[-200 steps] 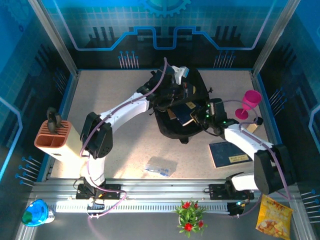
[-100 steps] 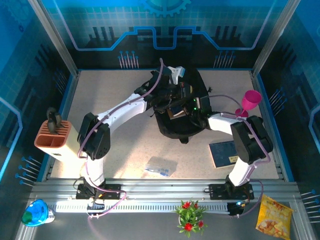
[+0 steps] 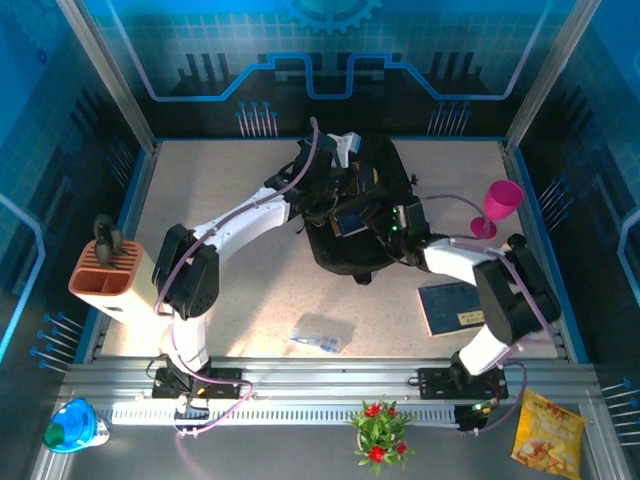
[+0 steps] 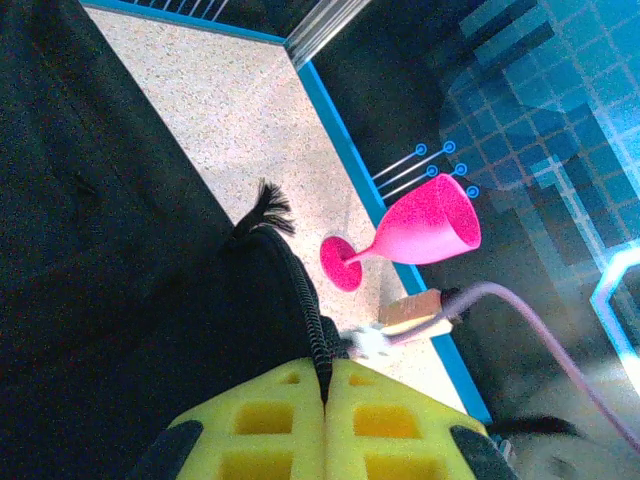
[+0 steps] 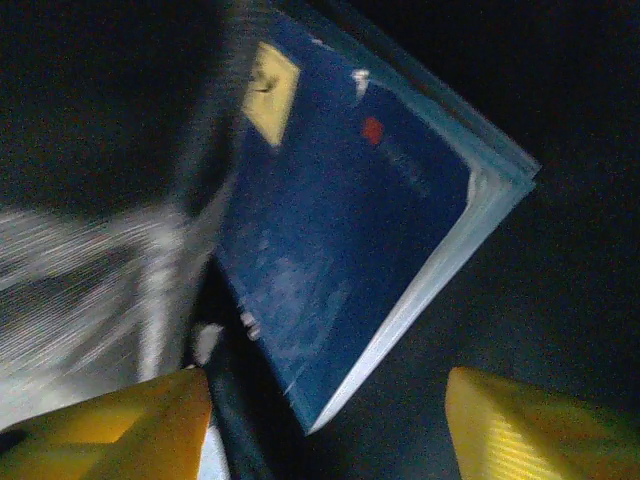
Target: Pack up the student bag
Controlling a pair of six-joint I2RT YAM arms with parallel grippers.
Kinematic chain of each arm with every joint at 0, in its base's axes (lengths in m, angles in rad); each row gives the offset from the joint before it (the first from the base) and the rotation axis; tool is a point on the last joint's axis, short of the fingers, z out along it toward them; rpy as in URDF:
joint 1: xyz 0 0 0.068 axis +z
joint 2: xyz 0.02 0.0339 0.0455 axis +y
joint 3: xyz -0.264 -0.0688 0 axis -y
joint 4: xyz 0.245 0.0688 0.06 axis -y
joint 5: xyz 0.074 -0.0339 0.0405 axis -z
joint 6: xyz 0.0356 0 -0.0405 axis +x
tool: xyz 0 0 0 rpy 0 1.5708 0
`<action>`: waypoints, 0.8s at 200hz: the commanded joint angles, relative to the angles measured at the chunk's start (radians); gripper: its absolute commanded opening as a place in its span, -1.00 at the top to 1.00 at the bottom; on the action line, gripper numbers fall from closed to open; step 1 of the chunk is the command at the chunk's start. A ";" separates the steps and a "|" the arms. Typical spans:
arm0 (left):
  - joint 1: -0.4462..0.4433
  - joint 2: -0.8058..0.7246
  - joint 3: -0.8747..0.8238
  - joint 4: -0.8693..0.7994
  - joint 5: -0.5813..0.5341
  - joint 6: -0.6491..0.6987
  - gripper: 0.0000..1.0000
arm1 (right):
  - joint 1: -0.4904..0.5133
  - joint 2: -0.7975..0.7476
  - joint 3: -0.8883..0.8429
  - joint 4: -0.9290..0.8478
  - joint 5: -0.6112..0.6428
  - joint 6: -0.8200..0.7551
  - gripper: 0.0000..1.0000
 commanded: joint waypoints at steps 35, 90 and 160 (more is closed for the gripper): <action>0.018 -0.043 -0.033 0.068 0.067 0.000 0.66 | 0.006 -0.402 -0.094 -0.329 0.170 -0.184 -0.60; 0.008 -0.101 -0.185 0.043 0.067 0.058 -0.34 | -0.028 -0.561 -0.053 -0.485 0.302 -0.339 -0.80; 0.015 0.129 -0.004 -0.277 -0.170 0.108 -0.33 | -0.156 -0.345 0.080 -0.591 0.062 -0.434 -0.83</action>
